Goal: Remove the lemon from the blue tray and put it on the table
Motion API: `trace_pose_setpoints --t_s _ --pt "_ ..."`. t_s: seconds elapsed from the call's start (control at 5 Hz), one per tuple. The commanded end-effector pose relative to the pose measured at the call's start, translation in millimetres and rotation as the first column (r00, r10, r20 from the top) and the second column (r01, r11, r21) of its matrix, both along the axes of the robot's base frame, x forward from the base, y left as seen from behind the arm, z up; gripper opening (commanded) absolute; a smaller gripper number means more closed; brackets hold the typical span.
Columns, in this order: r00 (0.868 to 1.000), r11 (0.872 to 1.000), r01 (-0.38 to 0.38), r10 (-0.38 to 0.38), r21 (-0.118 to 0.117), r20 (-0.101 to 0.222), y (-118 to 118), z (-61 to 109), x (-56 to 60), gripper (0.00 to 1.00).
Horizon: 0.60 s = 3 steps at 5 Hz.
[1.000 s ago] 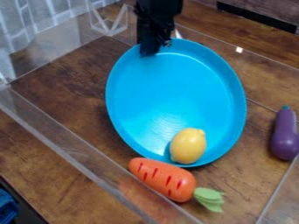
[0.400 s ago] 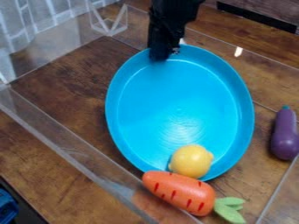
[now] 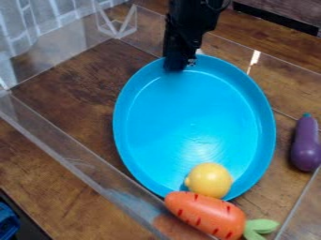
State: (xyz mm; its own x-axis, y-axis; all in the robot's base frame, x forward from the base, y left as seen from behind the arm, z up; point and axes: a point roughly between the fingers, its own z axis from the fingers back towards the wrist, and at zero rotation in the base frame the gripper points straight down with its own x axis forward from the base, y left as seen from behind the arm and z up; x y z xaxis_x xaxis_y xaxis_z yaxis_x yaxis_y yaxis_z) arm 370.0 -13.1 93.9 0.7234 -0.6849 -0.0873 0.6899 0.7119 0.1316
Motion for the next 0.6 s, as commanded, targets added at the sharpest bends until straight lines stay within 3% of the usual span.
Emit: trace_pose_setpoints --t_s 0.0,0.4 --pt "0.994 0.999 0.054 -0.054 0.000 0.094 -12.1 32.9 -3.0 0.00" --pt "0.990 0.994 0.110 -0.110 0.009 0.092 -17.0 30.3 -4.7 0.00"
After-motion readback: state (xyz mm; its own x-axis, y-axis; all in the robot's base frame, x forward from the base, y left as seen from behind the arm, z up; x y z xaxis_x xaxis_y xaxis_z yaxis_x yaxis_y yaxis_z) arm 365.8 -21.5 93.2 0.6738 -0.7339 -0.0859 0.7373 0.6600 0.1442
